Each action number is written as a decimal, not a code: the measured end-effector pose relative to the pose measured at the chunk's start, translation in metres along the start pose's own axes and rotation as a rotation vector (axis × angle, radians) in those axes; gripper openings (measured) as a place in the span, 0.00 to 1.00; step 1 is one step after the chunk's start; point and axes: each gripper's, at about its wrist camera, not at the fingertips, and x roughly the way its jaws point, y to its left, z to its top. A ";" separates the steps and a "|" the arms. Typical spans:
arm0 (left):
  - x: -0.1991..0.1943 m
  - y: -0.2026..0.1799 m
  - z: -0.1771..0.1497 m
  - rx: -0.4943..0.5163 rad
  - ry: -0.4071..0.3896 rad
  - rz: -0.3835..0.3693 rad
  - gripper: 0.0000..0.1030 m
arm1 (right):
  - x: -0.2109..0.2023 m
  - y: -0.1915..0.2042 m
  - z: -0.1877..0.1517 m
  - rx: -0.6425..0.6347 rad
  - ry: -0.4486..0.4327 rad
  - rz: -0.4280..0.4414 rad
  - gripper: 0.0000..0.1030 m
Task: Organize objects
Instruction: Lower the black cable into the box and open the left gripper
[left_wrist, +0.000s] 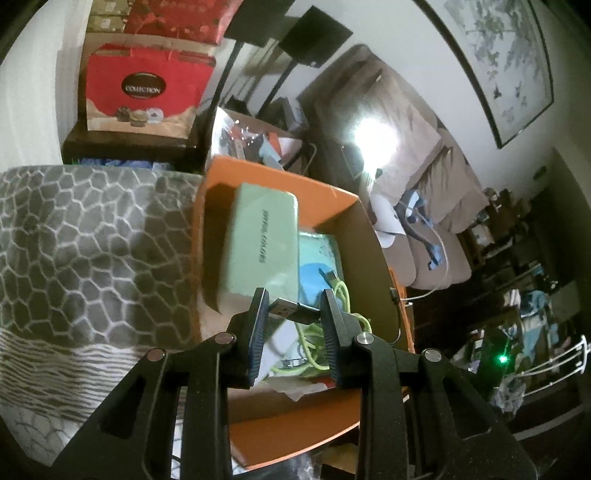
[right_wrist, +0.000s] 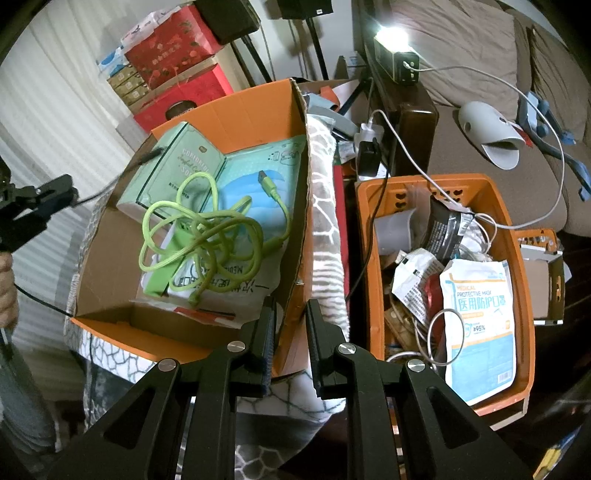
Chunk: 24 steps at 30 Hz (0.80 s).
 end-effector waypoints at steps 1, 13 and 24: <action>0.005 -0.003 -0.003 0.002 0.004 0.005 0.25 | 0.000 0.000 0.000 0.001 0.000 0.000 0.15; 0.042 -0.011 -0.023 0.011 0.071 0.043 0.25 | 0.000 0.000 0.000 0.000 0.000 0.001 0.15; 0.030 -0.008 -0.024 0.023 0.068 0.058 0.56 | -0.001 0.001 0.001 0.003 -0.004 -0.003 0.15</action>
